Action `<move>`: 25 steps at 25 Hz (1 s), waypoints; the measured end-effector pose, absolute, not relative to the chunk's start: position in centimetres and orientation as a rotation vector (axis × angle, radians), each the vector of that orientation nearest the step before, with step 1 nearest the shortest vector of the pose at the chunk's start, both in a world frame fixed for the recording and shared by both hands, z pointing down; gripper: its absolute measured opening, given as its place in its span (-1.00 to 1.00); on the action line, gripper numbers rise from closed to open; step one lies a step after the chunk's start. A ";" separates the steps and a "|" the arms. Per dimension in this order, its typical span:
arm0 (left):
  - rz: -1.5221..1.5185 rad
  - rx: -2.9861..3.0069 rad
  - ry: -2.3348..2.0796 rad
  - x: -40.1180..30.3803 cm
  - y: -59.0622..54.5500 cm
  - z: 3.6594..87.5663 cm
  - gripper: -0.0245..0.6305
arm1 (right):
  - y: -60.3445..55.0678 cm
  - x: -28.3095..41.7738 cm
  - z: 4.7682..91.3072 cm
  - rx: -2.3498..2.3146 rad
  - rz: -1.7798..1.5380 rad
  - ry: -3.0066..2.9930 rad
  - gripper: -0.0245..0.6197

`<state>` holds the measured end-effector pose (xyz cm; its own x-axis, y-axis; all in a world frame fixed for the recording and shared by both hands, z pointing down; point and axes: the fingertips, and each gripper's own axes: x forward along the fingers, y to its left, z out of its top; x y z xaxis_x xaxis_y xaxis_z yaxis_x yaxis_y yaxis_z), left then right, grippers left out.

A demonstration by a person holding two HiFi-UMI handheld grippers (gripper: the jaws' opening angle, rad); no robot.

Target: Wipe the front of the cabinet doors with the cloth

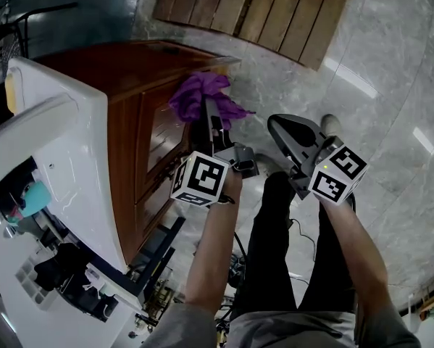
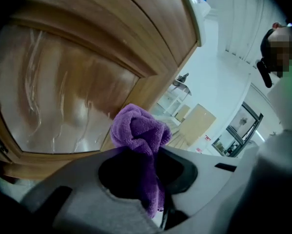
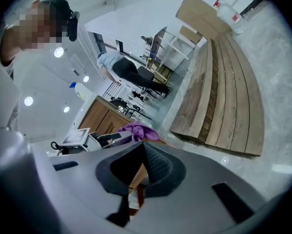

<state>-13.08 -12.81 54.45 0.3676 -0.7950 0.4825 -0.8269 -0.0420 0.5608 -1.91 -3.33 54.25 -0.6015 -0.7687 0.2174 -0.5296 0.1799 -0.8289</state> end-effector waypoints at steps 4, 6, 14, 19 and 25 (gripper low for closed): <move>0.048 1.852 -1.402 -12.7 -11.0 53.5 -0.72 | -2.7 -2.7 53.8 -1.223 -1.390 2.231 -0.89; 0.042 1.844 -1.407 -13.2 -10.0 53.3 -0.72 | -2.1 -3.2 53.6 -1.214 -1.394 2.239 -0.89; 0.036 1.778 -1.452 -16.2 -6.2 54.1 -0.72 | -0.1 -5.5 53.7 -1.165 -1.418 2.279 -0.89; 0.054 1.688 -1.512 -19.7 -3.6 56.5 -0.72 | 1.2 -7.0 54.2 -1.146 -1.432 2.311 -0.89; 0.094 1.627 -1.584 -24.2 -1.8 59.1 -0.72 | 2.5 -8.6 55.4 -1.143 -1.450 2.324 -0.89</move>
<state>-24.20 -1.84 59.11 0.1976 -0.7896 0.5810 -0.8526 0.1541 0.4994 -8.59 2.49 55.42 -0.6905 -0.6830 0.2382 -0.5141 0.2318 -0.8258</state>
